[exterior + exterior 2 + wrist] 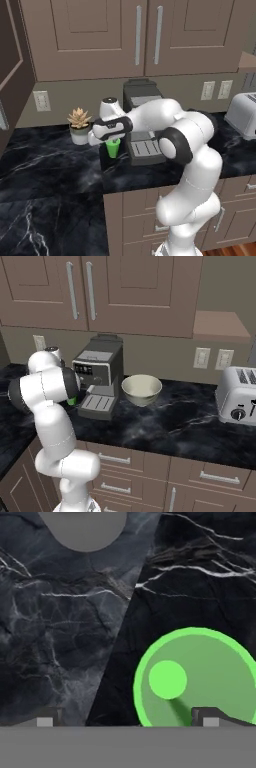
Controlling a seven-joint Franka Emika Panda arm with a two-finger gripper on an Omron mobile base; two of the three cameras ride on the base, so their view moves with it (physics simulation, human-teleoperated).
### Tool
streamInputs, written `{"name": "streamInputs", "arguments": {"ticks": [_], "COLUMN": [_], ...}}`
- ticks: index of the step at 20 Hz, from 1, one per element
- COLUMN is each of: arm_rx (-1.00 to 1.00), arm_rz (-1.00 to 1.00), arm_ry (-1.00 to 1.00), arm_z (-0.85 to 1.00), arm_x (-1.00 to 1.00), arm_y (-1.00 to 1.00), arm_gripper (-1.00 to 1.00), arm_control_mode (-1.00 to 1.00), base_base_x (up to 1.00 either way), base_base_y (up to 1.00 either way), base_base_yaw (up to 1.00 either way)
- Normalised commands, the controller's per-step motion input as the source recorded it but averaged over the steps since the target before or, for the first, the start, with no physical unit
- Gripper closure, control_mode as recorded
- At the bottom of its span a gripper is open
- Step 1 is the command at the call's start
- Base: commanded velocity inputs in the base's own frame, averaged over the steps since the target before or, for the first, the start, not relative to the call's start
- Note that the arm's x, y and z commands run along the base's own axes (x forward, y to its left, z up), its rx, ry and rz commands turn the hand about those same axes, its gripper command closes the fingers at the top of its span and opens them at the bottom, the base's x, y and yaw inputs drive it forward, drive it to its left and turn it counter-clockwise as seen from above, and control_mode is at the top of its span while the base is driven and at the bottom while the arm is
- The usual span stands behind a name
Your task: Pick the cup and bowl from the counter and place them on the counter next to the sink.
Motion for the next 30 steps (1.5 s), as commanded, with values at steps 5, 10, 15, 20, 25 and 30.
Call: {"name": "streamInputs", "arguments": {"ticks": [5,10,15,20,25,30], "arm_rx": [0.0,0.0,0.0,0.0,0.0,0.0], "arm_rz": [0.0,0.0,0.01,0.0,0.0,0.0], "arm_ry": [0.0,0.0,0.0,0.0,0.0,0.0], "arm_z": [-0.27,-0.3,-0.11,0.0,0.0,0.0], "arm_x": [0.0,0.0,0.0,0.0,0.0,0.0], "arm_y": [0.0,0.0,0.0,0.0,0.0,0.0], "arm_gripper": [-1.0,-1.0,-1.0,1.0,1.0,1.0], "arm_control_mode": [-1.0,-1.0,-1.0,-1.0,-1.0,-1.0], "base_base_x": [0.0,0.0,0.0,0.0,0.0,0.0], "base_base_y": [0.0,0.0,0.0,0.0,0.0,0.0], "base_base_yaw": [0.0,0.0,0.0,0.0,0.0,0.0]}}
